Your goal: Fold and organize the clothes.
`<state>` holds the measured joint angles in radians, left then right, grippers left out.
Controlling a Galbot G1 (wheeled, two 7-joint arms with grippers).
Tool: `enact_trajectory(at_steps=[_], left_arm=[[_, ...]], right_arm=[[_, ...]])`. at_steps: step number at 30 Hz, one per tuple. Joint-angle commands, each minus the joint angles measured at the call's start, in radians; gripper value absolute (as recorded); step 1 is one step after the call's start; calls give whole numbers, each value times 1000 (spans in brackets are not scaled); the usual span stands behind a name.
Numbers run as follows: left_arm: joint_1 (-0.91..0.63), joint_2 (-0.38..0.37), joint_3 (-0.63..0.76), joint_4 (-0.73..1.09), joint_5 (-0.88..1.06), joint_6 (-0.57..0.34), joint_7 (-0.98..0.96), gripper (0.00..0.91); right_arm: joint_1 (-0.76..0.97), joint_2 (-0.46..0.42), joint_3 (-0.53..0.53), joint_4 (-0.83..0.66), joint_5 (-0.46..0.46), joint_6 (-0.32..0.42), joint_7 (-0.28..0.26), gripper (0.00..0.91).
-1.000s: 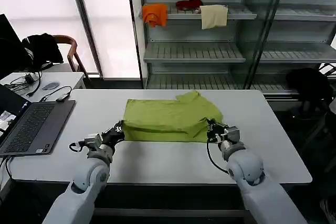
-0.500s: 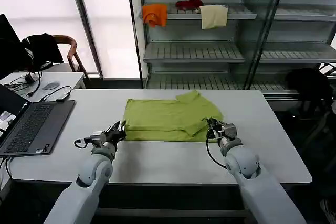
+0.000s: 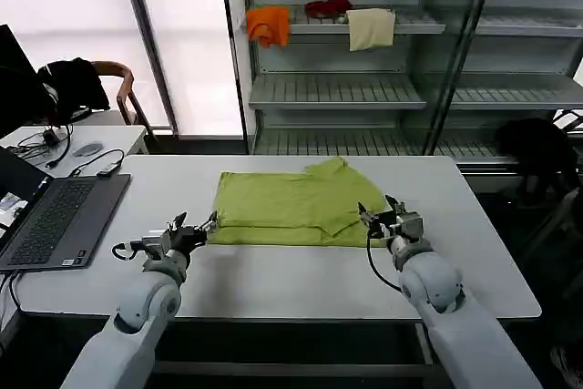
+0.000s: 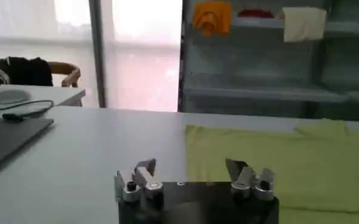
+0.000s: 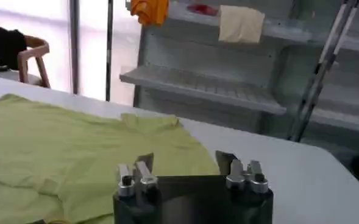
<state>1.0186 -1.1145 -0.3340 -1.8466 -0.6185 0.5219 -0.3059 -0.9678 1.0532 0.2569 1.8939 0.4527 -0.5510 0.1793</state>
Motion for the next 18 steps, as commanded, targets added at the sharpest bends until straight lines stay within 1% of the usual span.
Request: enact_trajectory(at_steps=[1,3,4,7,10,13,15,18], left_arm=[[148,18,-28,-134,-10,42,68,907],[157,15,-26,-146,-10,42,79,907],[155,10,-24,-148,-11,41,82,907],[146,7,-26,-134,-23,41,87,907],[138,7,-28,-112,-29,39,92,907],[129,6,-33,-81,-25,32,93,907],[125,6,-37,-66,-27,27,92,907],[122,8,-40,-55,-33,25,93,907]], right_arm=[[-174,-47,77,132,39,30,-21,907],[-196,-58,97,131,39,55,-38,907],[-213,-63,115,126,42,81,-52,907],[-234,-68,149,101,70,124,-78,907],[-235,-65,155,60,75,149,-89,907],[-224,-56,143,26,73,151,-89,907],[-215,-50,127,16,68,151,-89,856],[-202,-43,111,-1,58,145,-88,836]])
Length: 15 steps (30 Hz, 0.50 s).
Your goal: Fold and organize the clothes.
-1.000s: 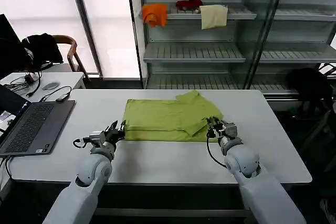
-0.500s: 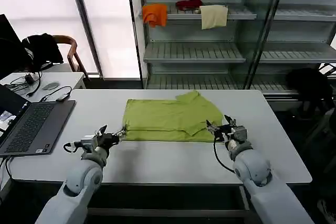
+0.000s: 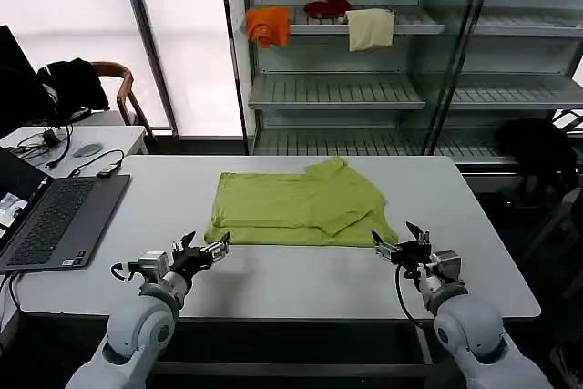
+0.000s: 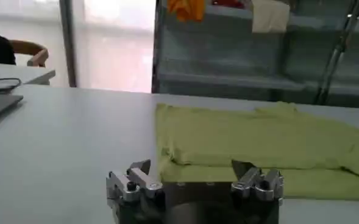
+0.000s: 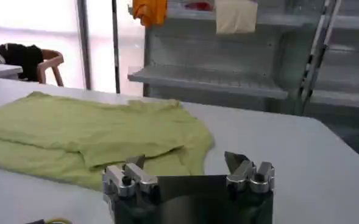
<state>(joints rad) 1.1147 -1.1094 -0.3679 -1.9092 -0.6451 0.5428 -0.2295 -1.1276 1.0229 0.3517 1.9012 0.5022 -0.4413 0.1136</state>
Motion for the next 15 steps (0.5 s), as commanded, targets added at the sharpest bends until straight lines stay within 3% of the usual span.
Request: enact_trajectory(at_steps=[1,10,15], left_arm=[[25,4,-5,13,-6,4,19,907],[-6,-10,7,54,-2,0,19,907],[-19,-12,3,87,-5,-6,26,746]], right_arm=[[-38,-10,13,-17,10,34,-19,826],[3,6,-20,-59,-2,26,-7,736],[18,20,-42,-72,-27,26,-7,655]])
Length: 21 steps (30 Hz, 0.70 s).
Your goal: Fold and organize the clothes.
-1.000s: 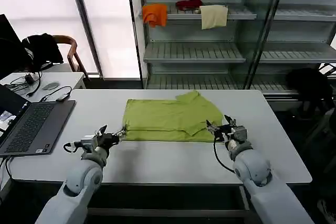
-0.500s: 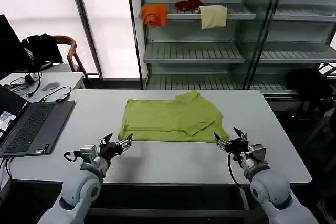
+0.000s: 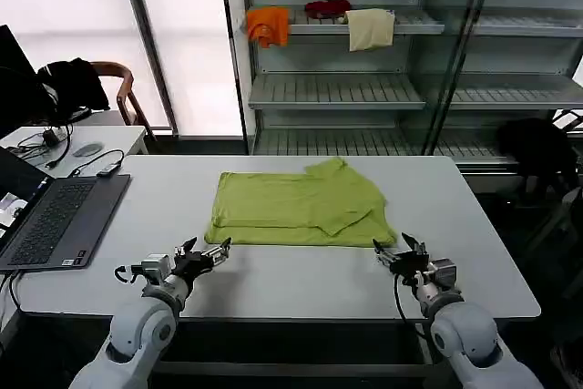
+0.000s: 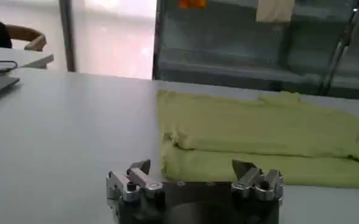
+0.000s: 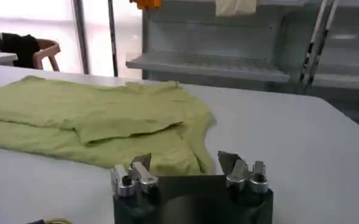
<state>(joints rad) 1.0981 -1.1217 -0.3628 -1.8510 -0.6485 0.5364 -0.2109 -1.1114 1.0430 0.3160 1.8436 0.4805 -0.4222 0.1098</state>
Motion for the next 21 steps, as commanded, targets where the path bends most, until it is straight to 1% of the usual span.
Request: enact_trajectory(at_steps=[1,2,4,6,7,8,9,10,11,12,13,14,15,16,17,18,19,20,21], left_arm=[[-4,1,-3,36,-2,-2,7,725],[-6,0,-5,43,-2,-3,7,685],[-11,1,-7,55,-2,-5,11,645],[-14,1,-8,67,-2,-8,15,635],[-16,1,-8,72,-2,-10,22,625],[-20,0,-8,80,-2,-11,26,584],[-23,-1,-8,83,-2,-12,28,554],[-27,-2,-8,95,-1,-13,35,494],[-29,-1,-7,101,0,-14,41,443],[-29,-1,-7,103,0,-15,43,322],[-29,-1,-5,105,3,-16,47,262],[-29,-1,-3,104,3,-16,49,131],[-28,-1,-3,103,4,-17,49,91],[-28,-1,-2,102,5,-17,51,30],[-28,-1,-2,101,5,-18,51,30],[-28,-1,-2,101,5,-18,51,20],[-28,-1,-2,101,6,-19,52,20],[-27,0,-1,101,7,-20,52,10],[-25,2,-1,98,8,-21,55,10]], right_arm=[[3,1,-10,-17,-9,8,-3,645],[4,3,-14,-18,-12,8,-3,645],[7,4,-17,-20,-13,8,-3,635],[11,5,-18,-23,-15,8,-3,595],[13,5,-19,-25,-15,8,-3,595],[14,5,-19,-26,-16,7,-3,574],[15,5,-19,-27,-16,7,-3,574],[15,7,-19,-28,-16,6,-2,554],[15,9,-18,-30,-15,5,-2,554],[15,10,-18,-31,-15,6,-1,514],[14,10,-18,-32,-15,6,-2,494],[14,10,-19,-33,-15,5,-2,464],[14,10,-18,-33,-15,4,-2,443],[14,10,-18,-34,-15,4,-1,413],[15,10,-18,-34,-14,3,-2,393],[15,9,-17,-34,-14,3,-2,343],[15,9,-17,-34,-14,3,-2,322],[15,9,-16,-33,-14,3,-2,262],[15,9,-16,-31,-13,3,-2,222]])
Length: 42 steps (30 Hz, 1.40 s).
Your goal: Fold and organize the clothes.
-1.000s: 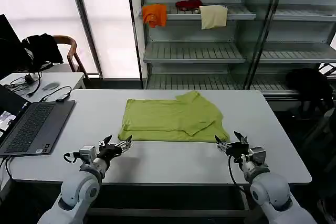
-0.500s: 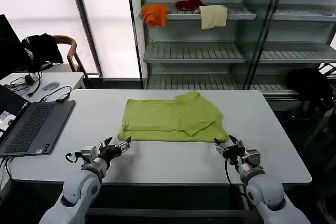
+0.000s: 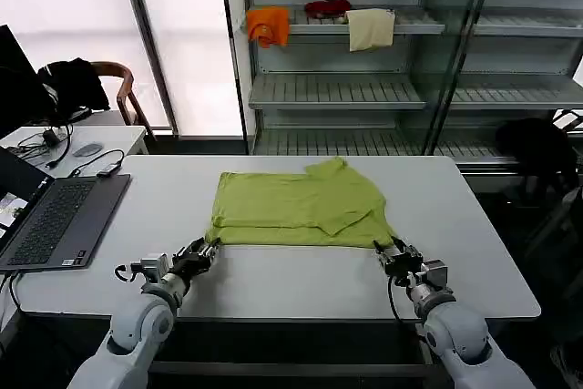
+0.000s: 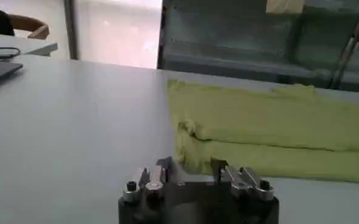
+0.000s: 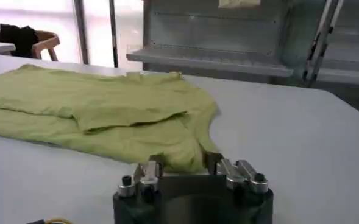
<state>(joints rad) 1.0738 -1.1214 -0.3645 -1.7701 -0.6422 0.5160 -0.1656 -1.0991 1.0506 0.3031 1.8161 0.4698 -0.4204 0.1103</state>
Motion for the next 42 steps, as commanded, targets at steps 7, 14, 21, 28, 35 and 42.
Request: enact_trajectory(at_steps=[7,14,21,28,35,42], left_arm=[[2,6,5,8,15,-7,25,0],[4,13,0,-38,-4,-28,-1,0],[63,49,-14,-145,-20,-19,-41,0],[217,73,-61,-293,-16,6,-127,0],[467,58,-111,-458,24,-31,-238,0],[620,20,-104,-550,90,-90,-371,20]], right_arm=[[-1,-1,1,4,2,-1,2,0],[-9,-12,17,54,28,-17,12,0],[-64,-52,37,198,94,-67,33,0],[-187,-100,88,328,131,-105,34,0],[-384,-133,145,420,67,-92,19,0],[-528,-165,205,447,26,-73,10,0]])
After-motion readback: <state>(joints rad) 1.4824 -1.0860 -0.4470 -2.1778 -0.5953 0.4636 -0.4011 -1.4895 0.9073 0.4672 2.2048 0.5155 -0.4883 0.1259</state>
